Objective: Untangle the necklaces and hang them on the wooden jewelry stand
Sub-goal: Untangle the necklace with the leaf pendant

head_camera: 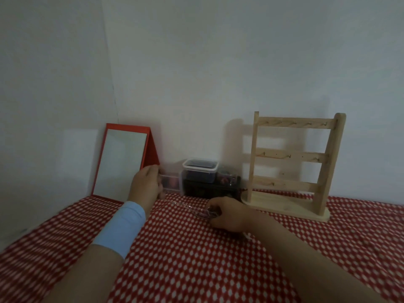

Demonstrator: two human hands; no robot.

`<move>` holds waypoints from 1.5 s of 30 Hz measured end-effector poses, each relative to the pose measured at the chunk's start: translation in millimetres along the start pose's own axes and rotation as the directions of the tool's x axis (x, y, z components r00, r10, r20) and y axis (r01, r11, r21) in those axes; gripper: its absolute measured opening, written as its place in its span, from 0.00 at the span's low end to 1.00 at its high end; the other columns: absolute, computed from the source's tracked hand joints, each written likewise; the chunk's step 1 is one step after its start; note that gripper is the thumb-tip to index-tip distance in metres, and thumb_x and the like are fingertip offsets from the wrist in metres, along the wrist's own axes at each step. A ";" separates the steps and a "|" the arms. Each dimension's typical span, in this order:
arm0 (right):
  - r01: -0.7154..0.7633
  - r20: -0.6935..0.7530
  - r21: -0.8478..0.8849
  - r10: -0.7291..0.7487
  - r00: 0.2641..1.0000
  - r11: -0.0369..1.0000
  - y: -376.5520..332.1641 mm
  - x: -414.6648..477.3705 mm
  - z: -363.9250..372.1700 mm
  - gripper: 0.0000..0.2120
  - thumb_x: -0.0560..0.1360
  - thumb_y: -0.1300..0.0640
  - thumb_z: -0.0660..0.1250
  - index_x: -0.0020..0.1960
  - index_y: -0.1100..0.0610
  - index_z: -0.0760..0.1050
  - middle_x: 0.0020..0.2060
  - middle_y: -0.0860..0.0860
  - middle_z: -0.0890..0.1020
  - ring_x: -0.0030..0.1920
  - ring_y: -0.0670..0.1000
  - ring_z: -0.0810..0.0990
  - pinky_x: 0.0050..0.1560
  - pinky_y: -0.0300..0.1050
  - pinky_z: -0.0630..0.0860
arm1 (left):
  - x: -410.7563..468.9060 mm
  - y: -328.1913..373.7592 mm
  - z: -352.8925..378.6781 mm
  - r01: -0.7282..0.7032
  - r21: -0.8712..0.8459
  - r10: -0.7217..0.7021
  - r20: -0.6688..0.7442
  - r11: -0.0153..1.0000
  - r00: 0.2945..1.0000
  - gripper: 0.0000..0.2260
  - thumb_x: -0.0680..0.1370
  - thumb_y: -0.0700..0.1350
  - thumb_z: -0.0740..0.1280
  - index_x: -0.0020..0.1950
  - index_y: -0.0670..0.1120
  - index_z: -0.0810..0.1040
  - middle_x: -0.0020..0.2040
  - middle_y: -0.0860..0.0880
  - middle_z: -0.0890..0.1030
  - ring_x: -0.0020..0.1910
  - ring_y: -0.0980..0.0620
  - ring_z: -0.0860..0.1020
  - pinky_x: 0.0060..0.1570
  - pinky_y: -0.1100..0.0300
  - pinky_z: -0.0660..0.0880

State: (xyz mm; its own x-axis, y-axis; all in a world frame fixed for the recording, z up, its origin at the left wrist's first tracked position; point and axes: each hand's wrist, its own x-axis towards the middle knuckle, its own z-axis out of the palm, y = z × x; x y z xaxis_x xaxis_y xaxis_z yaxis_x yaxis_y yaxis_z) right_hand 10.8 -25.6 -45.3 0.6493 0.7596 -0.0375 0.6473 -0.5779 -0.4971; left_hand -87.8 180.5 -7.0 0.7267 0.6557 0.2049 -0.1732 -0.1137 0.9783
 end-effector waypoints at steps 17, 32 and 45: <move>-0.283 -0.056 -0.284 0.279 0.959 0.916 64.3 -76.9 -63.4 0.13 0.74 0.41 0.72 0.57 0.40 0.79 0.54 0.41 0.81 0.52 0.42 0.78 0.57 0.43 0.78 | -30.5 -37.8 93.6 -0.388 0.596 -0.193 0.685 0.703 0.703 0.06 0.76 0.55 0.69 0.50 0.56 0.84 0.50 0.59 0.82 0.52 0.59 0.78 0.59 0.59 0.74; -0.224 -0.162 -0.166 0.197 0.967 0.960 87.5 -89.9 -56.3 0.08 0.78 0.43 0.69 0.54 0.43 0.82 0.48 0.38 0.82 0.44 0.36 0.76 0.38 0.31 0.66 | -55.9 -54.2 155.9 -0.647 0.704 -0.019 0.681 0.291 0.732 0.12 0.80 0.54 0.62 0.62 0.58 0.79 0.66 0.51 0.74 0.66 0.47 0.69 0.68 0.50 0.64; -0.262 -0.118 -0.149 0.246 0.962 0.954 98.0 -71.8 -58.3 0.13 0.74 0.41 0.74 0.56 0.45 0.84 0.46 0.40 0.81 0.44 0.39 0.76 0.37 0.32 0.67 | -60.0 -65.7 163.5 -0.543 0.630 0.035 0.634 0.555 0.772 0.09 0.84 0.47 0.57 0.55 0.49 0.76 0.51 0.49 0.78 0.51 0.51 0.76 0.55 0.55 0.74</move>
State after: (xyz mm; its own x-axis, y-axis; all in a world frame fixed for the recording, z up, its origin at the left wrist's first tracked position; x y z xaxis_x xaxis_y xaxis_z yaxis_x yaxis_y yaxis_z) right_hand 51.0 -154.2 -40.8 0.8307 0.5538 -0.0563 0.5068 -0.7942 -0.3354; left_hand -11.4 26.6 -78.6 0.9767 0.0289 0.2125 -0.0719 -0.8894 0.4513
